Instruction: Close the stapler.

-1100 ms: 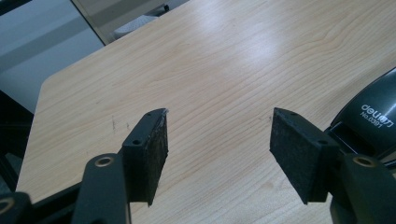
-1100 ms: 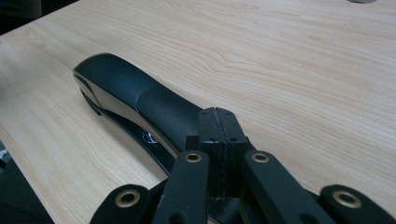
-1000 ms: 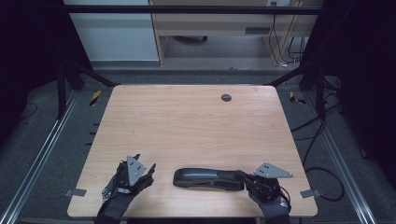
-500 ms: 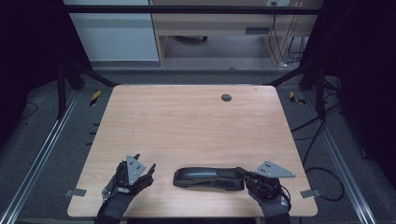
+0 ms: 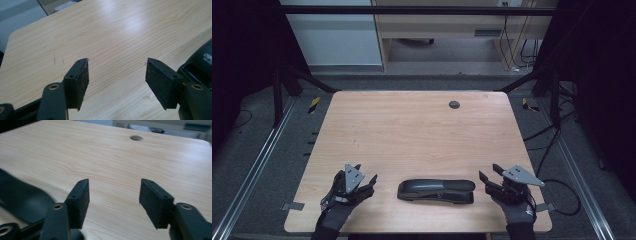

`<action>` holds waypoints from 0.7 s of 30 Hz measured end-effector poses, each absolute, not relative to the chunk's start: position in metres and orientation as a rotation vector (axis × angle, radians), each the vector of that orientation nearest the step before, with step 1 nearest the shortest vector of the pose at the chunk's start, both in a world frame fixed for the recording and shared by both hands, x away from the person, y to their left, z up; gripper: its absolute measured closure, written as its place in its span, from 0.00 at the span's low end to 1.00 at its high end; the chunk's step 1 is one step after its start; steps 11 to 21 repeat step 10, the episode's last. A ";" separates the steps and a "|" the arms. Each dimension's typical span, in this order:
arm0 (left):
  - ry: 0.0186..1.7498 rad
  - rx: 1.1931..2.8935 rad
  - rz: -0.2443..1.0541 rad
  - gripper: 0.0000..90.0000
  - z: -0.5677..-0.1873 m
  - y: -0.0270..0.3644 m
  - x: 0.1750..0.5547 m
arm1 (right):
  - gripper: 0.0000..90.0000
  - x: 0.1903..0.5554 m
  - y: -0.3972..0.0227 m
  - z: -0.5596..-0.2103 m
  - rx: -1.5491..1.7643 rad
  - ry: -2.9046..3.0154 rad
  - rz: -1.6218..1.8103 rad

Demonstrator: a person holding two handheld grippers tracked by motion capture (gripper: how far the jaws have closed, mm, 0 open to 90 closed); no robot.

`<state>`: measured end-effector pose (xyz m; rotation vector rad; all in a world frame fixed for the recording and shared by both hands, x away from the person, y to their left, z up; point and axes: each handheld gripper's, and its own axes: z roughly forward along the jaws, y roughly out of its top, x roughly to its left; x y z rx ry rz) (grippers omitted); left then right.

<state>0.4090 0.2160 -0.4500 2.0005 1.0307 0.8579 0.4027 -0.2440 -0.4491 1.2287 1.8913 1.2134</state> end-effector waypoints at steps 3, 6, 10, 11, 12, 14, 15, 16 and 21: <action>1.045 2.001 0.871 0.36 -0.454 0.223 0.414 | 0.42 0.407 -0.258 -0.456 1.266 1.874 1.172; 1.073 2.009 0.866 0.36 -0.460 0.233 0.420 | 0.39 0.411 -0.274 -0.467 1.292 1.895 1.095; 1.121 2.013 0.861 0.35 -0.465 0.243 0.429 | 0.38 0.415 -0.293 -0.477 1.351 1.903 1.031; 1.121 2.013 0.861 0.35 -0.465 0.243 0.429 | 0.38 0.415 -0.293 -0.477 1.351 1.903 1.031; 1.121 2.013 0.861 0.35 -0.465 0.243 0.429 | 0.38 0.415 -0.293 -0.477 1.351 1.903 1.031; 1.121 2.013 0.861 0.35 -0.465 0.243 0.429 | 0.38 0.415 -0.293 -0.477 1.351 1.903 1.031; 1.121 2.013 0.861 0.35 -0.465 0.243 0.429 | 0.38 0.415 -0.293 -0.477 1.351 1.903 1.031; 1.121 2.013 0.861 0.35 -0.465 0.243 0.429 | 0.38 0.415 -0.293 -0.477 1.351 1.903 1.031; 1.121 2.013 0.861 0.35 -0.465 0.243 0.429 | 0.38 0.415 -0.293 -0.477 1.351 1.903 1.031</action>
